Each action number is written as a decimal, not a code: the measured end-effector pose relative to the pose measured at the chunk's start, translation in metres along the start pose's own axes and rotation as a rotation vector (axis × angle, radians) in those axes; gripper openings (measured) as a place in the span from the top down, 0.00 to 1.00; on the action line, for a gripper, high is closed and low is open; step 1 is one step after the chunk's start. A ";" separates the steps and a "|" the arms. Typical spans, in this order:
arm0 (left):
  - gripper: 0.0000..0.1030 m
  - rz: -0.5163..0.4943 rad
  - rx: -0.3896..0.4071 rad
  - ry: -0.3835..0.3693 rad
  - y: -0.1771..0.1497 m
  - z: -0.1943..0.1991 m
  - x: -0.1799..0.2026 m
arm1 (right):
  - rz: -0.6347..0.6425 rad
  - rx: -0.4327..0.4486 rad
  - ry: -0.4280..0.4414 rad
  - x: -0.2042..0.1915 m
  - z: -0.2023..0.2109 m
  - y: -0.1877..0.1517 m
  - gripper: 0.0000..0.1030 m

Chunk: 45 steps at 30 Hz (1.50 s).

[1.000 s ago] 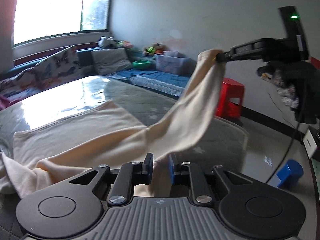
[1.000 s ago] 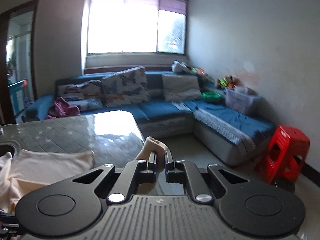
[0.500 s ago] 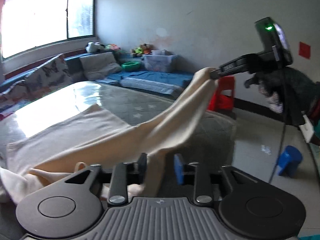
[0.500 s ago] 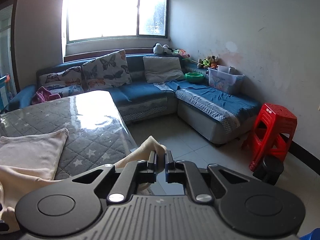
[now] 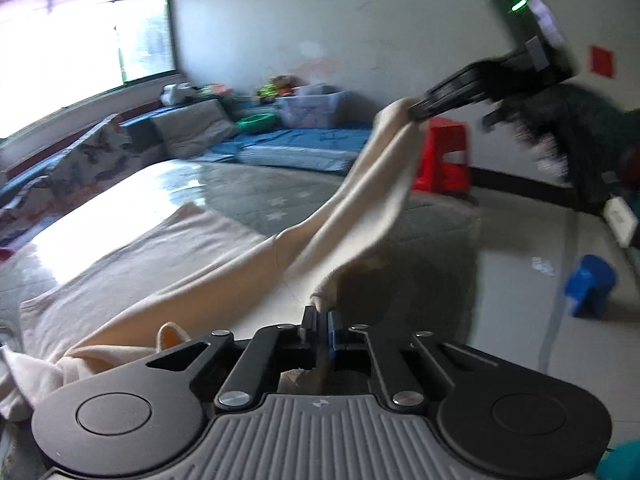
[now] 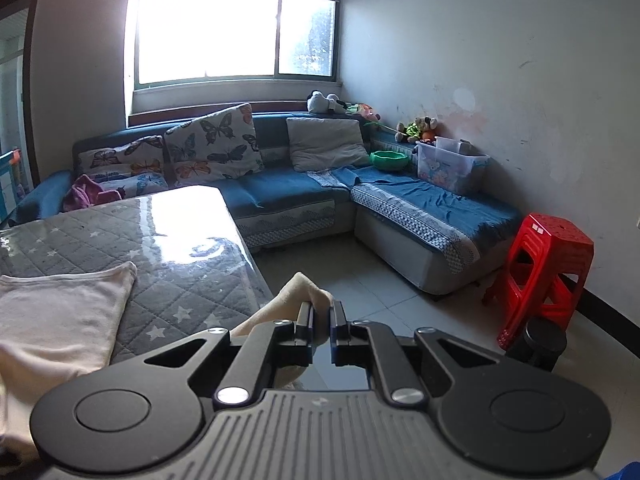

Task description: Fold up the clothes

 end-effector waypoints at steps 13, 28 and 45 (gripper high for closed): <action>0.87 -0.001 -0.078 -0.135 -0.019 0.002 0.018 | 0.016 -0.148 -0.067 0.014 -0.022 -0.044 0.90; 0.79 0.099 -0.095 -0.087 -0.017 -0.014 -0.006 | 0.006 -0.184 0.061 -0.023 -0.043 -0.055 0.90; 0.45 0.344 0.010 0.355 -0.023 0.078 -0.156 | 0.187 -0.081 0.300 -0.127 0.003 -0.018 0.86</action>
Point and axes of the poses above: each gripper's, at about its wrist camera, not at the fingertips, and z roughly against the way its jaws point, x to its right, y to its top, the point moved 8 cm from there along -z, roughly the way its jaws point, and after that the axes turned 4 degrees about -y, right-handed, at the moved point
